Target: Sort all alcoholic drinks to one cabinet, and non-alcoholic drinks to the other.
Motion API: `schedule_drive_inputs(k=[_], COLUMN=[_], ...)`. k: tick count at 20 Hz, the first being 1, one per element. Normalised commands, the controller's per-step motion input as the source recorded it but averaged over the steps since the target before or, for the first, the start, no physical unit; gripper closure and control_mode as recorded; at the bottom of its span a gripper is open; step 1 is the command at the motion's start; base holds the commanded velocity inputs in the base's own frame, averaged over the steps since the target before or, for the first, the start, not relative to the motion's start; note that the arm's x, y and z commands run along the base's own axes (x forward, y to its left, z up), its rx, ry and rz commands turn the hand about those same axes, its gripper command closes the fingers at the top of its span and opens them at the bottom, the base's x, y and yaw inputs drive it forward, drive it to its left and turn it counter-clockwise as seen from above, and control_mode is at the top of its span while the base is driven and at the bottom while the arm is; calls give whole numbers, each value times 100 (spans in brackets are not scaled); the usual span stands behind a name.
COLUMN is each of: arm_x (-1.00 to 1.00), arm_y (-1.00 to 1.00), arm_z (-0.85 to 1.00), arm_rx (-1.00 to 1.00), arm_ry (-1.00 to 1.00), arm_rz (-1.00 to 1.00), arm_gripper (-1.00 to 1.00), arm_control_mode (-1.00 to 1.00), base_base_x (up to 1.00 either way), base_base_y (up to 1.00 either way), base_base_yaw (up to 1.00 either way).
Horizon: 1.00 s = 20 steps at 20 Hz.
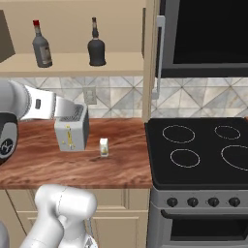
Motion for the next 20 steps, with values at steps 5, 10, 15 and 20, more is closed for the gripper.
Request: schedule_drive_inputs(k=[5, 10, 15, 20], arm_x=[15, 2, 1, 4], arm_y=[1, 0, 0, 0], arm_z=[-18, -16, -26, -23], arm_rx=[0, 0, 0, -2], arm_ry=[2, 0, 0, 1], arm_rz=[0, 0, 0, 0], arm_gripper=[-100, -100, -100, -100], arm_control_mode=[-100, -100, -100, -100], base_base_x=[0, 0, 0, 0], base_base_y=[0, 0, 0, 0], base_base_yaw=[0, 0, 0, 0])
